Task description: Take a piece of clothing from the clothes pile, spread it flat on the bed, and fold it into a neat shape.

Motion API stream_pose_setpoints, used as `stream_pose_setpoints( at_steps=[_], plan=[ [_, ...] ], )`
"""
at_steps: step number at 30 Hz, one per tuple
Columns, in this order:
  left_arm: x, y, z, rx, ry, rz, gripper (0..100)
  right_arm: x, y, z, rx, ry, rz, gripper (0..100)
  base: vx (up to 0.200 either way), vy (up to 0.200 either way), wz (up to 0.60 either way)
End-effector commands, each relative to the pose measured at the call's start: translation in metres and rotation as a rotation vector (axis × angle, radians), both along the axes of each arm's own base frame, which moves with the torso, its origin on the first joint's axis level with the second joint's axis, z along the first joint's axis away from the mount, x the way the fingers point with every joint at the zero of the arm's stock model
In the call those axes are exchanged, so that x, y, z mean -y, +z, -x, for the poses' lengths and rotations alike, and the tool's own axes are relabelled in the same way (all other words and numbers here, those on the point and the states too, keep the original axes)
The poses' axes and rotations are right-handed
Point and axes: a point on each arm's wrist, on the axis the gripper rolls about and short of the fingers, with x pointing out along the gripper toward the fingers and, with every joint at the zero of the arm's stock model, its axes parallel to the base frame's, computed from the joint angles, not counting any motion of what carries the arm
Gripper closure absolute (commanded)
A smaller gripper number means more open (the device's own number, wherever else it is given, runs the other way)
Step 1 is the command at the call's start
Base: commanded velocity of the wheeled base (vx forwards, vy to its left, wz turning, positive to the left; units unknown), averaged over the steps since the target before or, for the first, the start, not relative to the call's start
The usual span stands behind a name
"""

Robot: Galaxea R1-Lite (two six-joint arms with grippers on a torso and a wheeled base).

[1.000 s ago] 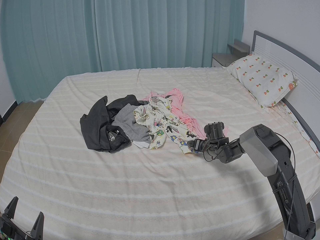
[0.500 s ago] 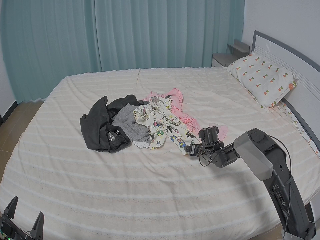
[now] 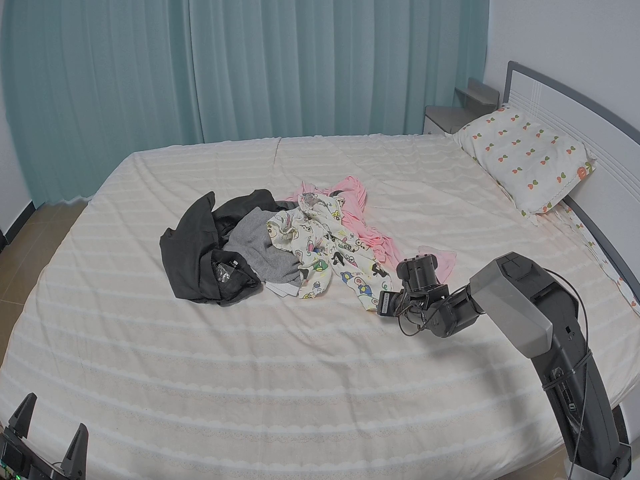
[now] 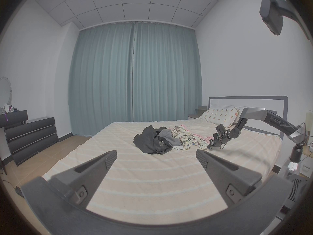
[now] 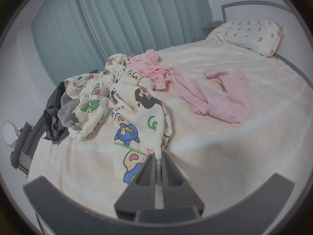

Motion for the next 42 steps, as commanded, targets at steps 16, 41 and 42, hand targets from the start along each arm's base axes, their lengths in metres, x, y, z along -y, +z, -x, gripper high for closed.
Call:
stream_pose_setpoints(
  at_steps=[16,41,42],
  plan=[
    [0.000,-0.005,0.000,-0.001,0.002,0.000,0,0.052,0.060,0.131,-0.173,0.158,-0.044,100,0.000,0.000,0.00],
    [0.000,-0.005,0.000,-0.001,0.002,0.000,0,0.045,0.019,0.131,-0.189,0.269,-0.037,0,0.000,0.000,0.00],
    [0.000,-0.005,0.000,-0.001,0.000,0.000,0,0.044,0.018,0.129,-0.192,0.278,-0.042,0,0.000,0.000,0.00]
  ],
)
